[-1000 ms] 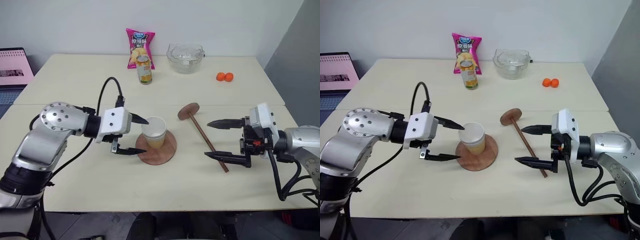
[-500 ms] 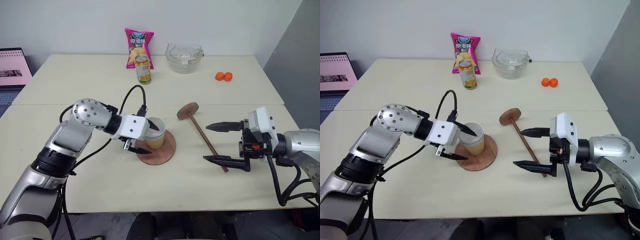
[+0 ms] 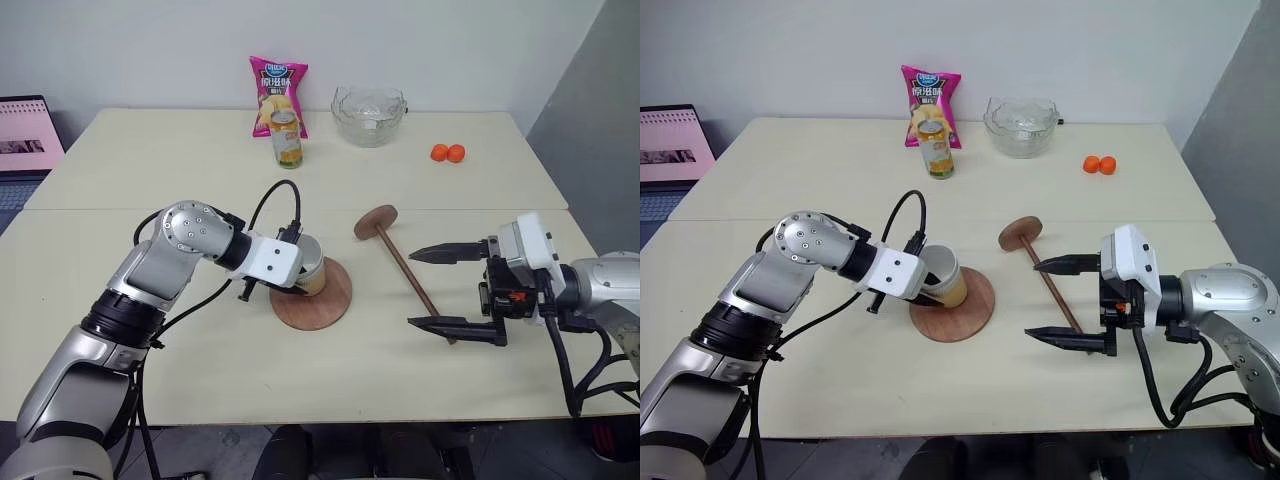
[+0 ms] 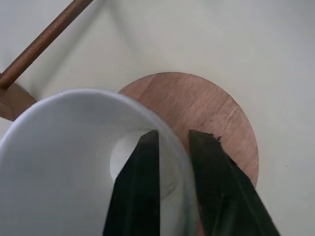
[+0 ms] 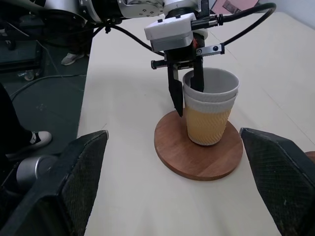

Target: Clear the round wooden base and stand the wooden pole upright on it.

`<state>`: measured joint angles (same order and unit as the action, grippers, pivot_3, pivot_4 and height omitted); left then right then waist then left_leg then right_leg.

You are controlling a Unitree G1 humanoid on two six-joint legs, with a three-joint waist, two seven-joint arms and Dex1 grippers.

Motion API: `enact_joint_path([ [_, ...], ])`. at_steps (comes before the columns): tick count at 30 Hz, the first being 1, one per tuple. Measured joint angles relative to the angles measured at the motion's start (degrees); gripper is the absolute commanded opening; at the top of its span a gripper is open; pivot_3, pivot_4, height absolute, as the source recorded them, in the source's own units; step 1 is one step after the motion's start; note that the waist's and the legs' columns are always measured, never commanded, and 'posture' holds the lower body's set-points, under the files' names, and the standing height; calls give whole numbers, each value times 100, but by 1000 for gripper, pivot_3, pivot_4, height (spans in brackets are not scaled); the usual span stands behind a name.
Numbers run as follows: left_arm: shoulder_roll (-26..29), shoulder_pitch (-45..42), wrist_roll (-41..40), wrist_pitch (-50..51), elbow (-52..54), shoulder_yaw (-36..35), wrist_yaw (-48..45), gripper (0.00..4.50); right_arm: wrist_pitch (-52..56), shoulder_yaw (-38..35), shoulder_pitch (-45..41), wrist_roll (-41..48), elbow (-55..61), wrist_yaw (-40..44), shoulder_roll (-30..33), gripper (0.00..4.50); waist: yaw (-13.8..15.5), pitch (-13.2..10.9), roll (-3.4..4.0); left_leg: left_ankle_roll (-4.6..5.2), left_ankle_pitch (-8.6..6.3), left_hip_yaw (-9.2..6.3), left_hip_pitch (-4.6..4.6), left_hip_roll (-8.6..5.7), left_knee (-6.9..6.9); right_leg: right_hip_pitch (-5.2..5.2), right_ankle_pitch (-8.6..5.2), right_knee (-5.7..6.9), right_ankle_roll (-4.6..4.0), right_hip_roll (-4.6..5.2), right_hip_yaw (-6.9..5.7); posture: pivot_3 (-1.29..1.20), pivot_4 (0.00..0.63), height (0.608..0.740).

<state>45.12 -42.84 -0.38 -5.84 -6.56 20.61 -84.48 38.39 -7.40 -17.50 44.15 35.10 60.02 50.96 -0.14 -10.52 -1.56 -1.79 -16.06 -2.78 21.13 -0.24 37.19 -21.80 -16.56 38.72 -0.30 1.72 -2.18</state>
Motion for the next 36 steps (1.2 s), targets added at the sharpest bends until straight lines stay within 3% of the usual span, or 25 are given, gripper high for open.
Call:
enact_joint_path([
  [1, 1, 0, 14, -20, -4, 0, -15, 7, -4, 0, -8, 0, 0, 7, 15, 4500, 0, 0, 0, 0, 0, 0, 0, 0, 1, 0, 0, 1, 0, 0, 0, 0, 150, 740],
  [8, 60, -1, 30, -59, -34, -3, -132, 7, -36, 3, -127, -1, -3, 105, 54, 4500, -2, 0, 0, 0, 0, 0, 0, 0, 1, 0, 0, 2, 0, 0, 0, 0, 150, 740],
  [13, 452, 1, 32, 129, -18, -136, -143, 7, -36, 72, -258, -1, -47, 240, 83, 4500, -16, 0, 0, 0, 0, 0, -1, 1, 1, -3, 0, 5, 1, 0, 1, 0, 150, 740],
  [17, 1660, 609, 98, 532, 178, -794, -43, 7, -99, 399, -713, -21, -233, 509, 41, 4500, -157, -3, -3, 0, 0, 3, 1, 8, -10, -20, -1, 11, 0, -3, 6, 0, 150, 740],
  [21, 2328, 1447, 128, 883, 150, -1421, 220, 7, -249, 818, -1024, -157, -416, 726, -101, 4500, -156, -5, 0, 1, 0, 3, 3, 11, -9, -24, -4, 17, 5, -3, 5, 0, 150, 740],
  [27, 2680, 2364, 98, 1212, -160, -2022, 574, 7, -418, 1220, -1392, -497, -684, 846, -297, 4500, -118, -4, -3, 1, 0, 0, 26, 12, -1, -44, -1, 17, -1, -2, 0, 0, 150, 740],
  [36, 2710, 2482, -83, 1448, -1190, -2452, 935, 7, -536, 1665, -1598, -964, -956, 868, -479, 4500, -138, -4, -3, 1, 0, -2, 39, 12, 3, -55, 1, 22, -3, -1, -3, 0, 150, 740],
])
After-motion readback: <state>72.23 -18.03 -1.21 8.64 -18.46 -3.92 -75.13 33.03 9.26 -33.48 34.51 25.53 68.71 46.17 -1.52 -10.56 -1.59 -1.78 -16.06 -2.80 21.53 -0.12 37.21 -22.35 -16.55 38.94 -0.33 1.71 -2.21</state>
